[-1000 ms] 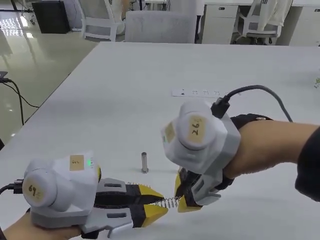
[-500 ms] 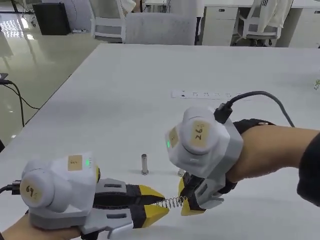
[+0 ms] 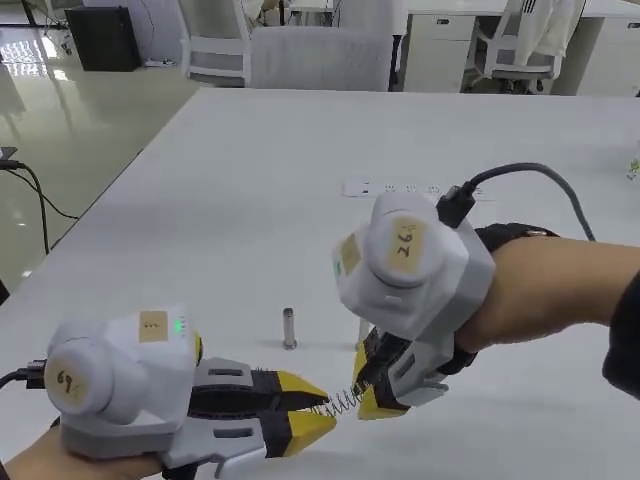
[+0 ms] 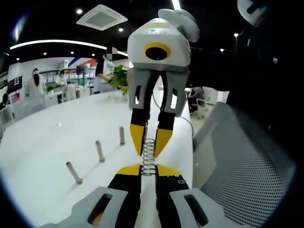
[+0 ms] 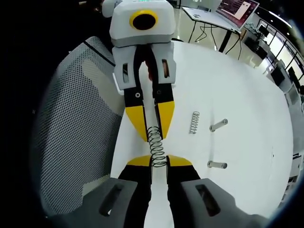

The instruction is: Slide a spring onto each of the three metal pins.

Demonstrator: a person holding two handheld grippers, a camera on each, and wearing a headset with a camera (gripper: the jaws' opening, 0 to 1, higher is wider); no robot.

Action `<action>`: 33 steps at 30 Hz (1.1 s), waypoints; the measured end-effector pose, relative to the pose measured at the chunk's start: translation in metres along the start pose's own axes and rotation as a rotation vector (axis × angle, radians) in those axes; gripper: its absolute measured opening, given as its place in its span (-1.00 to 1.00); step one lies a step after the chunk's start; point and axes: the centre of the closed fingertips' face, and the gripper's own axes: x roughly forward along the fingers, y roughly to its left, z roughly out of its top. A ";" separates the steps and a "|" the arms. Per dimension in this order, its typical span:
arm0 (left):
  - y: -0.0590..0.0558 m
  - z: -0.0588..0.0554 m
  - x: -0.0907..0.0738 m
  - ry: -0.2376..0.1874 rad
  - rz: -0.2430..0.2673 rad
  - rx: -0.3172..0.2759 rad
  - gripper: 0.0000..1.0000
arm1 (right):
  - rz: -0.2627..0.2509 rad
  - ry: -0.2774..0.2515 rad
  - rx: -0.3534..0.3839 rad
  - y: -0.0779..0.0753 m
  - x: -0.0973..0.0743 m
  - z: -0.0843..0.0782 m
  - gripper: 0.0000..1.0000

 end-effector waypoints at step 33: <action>-0.002 -0.001 0.002 0.004 -0.013 -0.003 -0.95 | 0.010 -0.045 0.008 0.007 -0.008 0.032 -0.85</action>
